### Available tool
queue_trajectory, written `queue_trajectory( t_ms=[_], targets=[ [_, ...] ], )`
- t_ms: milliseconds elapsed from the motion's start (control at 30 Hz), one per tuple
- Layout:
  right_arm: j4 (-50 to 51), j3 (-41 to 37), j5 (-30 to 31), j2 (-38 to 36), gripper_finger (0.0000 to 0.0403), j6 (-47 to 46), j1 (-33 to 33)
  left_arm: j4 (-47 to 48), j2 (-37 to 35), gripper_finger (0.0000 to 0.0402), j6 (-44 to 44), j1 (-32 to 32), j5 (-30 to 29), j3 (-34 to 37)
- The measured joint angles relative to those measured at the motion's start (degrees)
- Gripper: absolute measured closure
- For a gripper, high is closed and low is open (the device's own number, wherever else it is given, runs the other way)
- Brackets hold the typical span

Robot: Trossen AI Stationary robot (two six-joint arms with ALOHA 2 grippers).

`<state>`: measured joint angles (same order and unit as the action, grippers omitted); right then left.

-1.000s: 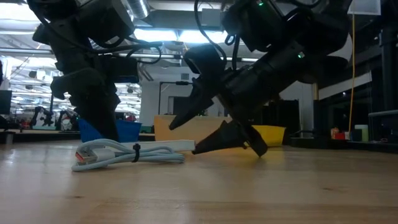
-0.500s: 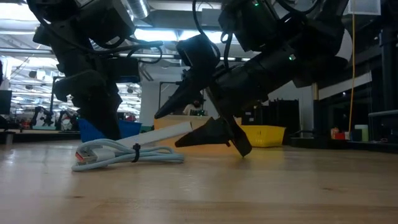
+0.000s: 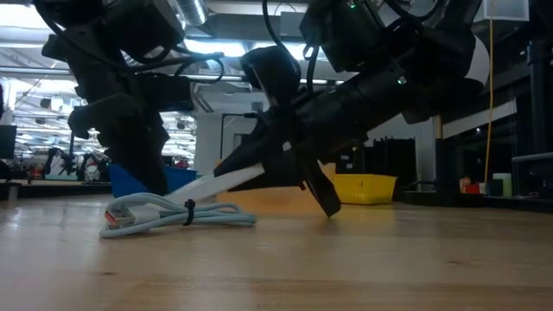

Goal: Pick and place items into bin
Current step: Put the left card reader box into the yellow basket

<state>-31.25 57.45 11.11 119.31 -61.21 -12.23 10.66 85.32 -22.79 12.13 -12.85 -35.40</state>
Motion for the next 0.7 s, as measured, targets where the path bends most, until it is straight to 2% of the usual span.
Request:
queue_trajectory(
  t_ms=[100,300,533,700],
  targets=[
    [-0.2,0.0,-0.8,0.0,0.0384,1.2,0.0,0.4,-0.8,0.04,0.0,0.9,-0.3,0.0],
    [-0.3,0.1,-2.1,-0.4,0.0386,6.4,0.0,0.6,-6.7,0.04,-0.4,2.7,1.8,0.0],
    [5.2,-0.2,-1.7,-5.4,0.0391,14.2,-0.3,3.5,-16.1,0.04,-0.6,5.6,0.7,0.0],
    [11.8,-0.2,3.7,-10.2,0.0391,18.0,-2.4,1.9,-22.2,0.04,2.0,7.9,-4.2,0.0]
  ],
)
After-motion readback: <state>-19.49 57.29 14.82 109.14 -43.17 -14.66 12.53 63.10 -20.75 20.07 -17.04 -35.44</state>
